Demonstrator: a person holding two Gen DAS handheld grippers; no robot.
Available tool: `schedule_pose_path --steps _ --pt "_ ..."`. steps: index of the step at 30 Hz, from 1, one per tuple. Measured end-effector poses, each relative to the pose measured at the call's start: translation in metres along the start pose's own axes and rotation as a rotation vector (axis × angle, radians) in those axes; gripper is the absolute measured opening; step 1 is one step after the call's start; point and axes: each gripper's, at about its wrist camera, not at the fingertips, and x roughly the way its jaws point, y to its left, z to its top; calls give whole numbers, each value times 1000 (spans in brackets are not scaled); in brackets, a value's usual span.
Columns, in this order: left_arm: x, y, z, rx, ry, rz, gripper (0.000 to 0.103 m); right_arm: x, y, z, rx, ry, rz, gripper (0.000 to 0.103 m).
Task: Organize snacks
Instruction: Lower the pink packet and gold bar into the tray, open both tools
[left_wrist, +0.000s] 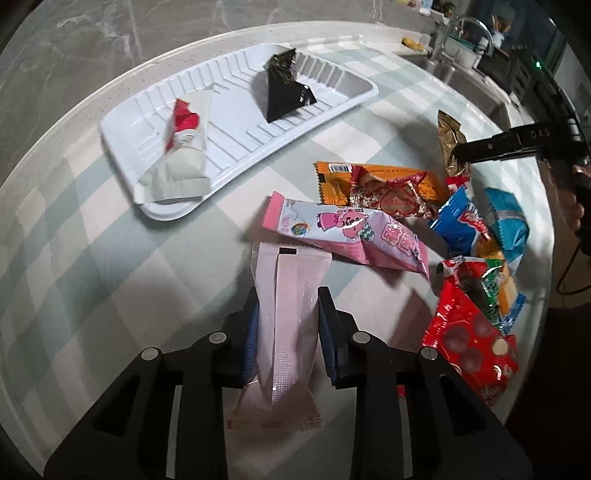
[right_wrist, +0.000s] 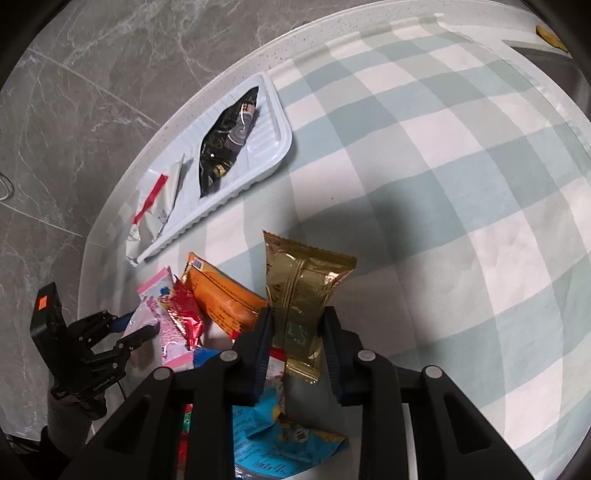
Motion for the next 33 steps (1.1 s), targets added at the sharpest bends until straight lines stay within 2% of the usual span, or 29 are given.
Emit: schedule_pose_path --steps 12,24,33 --pt "-40 13 0 -107 -89 -68 27 -17 2 10 41 -25 86 27" --pt "-70 19 36 -152 -187 -123 27 -24 15 32 38 -47 172 27" --pt "-66 57 67 -269 -227 -112 27 -21 30 66 1 -54 202 27"
